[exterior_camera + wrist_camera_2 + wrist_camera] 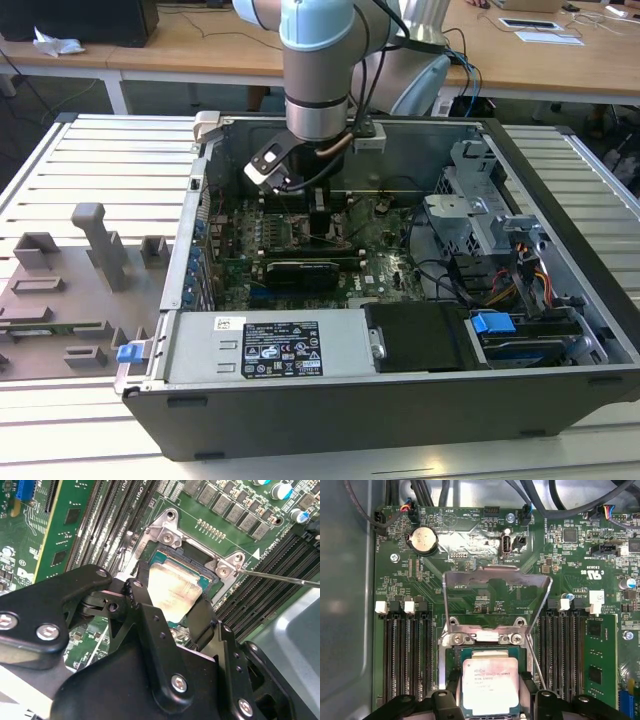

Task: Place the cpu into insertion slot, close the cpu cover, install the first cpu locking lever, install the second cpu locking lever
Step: 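Place the cpu into insertion slot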

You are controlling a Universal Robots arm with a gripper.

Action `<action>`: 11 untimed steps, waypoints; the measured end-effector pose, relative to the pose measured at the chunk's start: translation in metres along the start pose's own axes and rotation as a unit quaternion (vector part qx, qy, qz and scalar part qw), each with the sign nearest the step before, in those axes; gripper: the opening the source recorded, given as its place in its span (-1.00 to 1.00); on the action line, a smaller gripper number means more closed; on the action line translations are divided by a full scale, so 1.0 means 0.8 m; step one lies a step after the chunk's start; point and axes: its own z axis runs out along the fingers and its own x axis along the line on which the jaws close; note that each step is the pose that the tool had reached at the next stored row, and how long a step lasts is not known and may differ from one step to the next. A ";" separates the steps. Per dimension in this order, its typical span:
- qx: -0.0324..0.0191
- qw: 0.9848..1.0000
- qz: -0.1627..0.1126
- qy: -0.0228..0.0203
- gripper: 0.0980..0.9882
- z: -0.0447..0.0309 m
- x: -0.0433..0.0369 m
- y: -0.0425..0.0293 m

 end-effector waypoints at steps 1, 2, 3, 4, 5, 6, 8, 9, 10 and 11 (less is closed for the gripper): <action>0.000 1.000 0.000 0.000 0.00 0.0000 0.001 -0.0007; 0.000 1.000 0.000 0.000 0.00 0.0001 0.001 -0.0017; 0.000 1.000 0.000 0.000 0.00 0.0000 0.001 -0.0030; 0.000 1.000 0.000 0.000 0.00 -0.0001 0.001 -0.0042; 0.000 1.000 0.000 0.000 0.00 -0.0001 0.001 -0.0044; 0.000 1.000 0.000 0.000 0.00 0.0004 0.001 -0.0044; 0.000 1.000 0.000 0.000 0.00 0.0015 0.001 -0.0046; 0.000 1.000 0.000 0.000 0.00 0.0020 0.001 -0.0046; 0.000 1.000 0.000 0.000 0.00 0.0021 0.001 -0.0044; 0.000 1.000 0.000 0.000 0.00 0.0022 0.001 -0.0041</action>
